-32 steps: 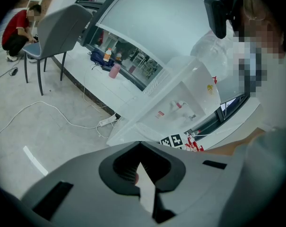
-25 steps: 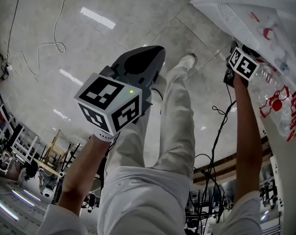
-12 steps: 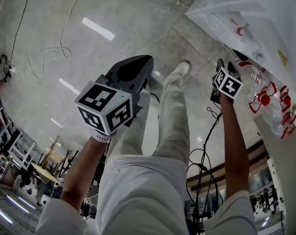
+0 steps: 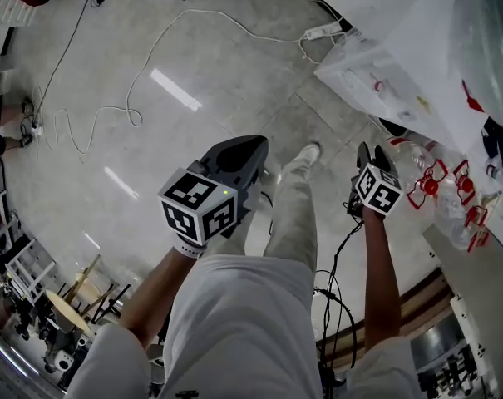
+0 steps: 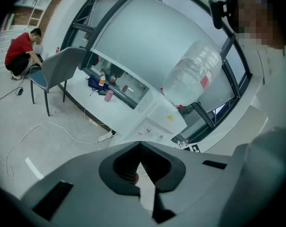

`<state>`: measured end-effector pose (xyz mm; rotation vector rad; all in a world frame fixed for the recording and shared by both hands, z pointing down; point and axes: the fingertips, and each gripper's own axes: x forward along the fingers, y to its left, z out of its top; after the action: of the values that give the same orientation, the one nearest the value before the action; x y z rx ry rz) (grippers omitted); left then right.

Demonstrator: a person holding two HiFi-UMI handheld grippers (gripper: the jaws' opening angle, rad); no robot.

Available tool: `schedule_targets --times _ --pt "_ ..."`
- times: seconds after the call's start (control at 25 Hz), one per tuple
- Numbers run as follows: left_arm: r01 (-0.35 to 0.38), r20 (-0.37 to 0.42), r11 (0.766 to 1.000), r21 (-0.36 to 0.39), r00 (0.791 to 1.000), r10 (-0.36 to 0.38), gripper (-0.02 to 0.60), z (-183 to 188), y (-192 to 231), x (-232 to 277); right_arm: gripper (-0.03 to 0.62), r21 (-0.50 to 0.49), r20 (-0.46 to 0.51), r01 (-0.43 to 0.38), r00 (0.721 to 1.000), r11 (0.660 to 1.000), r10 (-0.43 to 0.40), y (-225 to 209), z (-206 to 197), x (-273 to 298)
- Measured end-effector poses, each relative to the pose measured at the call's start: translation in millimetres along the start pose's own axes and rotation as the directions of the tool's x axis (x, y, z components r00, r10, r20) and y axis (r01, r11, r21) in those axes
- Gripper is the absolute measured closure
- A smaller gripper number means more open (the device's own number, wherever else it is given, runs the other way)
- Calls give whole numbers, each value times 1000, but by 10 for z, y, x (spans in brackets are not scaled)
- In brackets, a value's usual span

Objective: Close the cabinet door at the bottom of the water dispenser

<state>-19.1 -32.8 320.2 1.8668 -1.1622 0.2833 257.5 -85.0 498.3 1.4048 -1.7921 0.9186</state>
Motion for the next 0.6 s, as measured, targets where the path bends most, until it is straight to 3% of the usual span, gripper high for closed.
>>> schedule_targets --times 0.32,0.6 --pt "19 104 999 37 994 -23 581 357 -264 -647 423 -46 119 -105 987 993 110 606 303 -910" --pt "64 147 997 38 987 -69 581 397 -463 -1210 433 -69 218 -144 964 987 156 1001 434 -1724"
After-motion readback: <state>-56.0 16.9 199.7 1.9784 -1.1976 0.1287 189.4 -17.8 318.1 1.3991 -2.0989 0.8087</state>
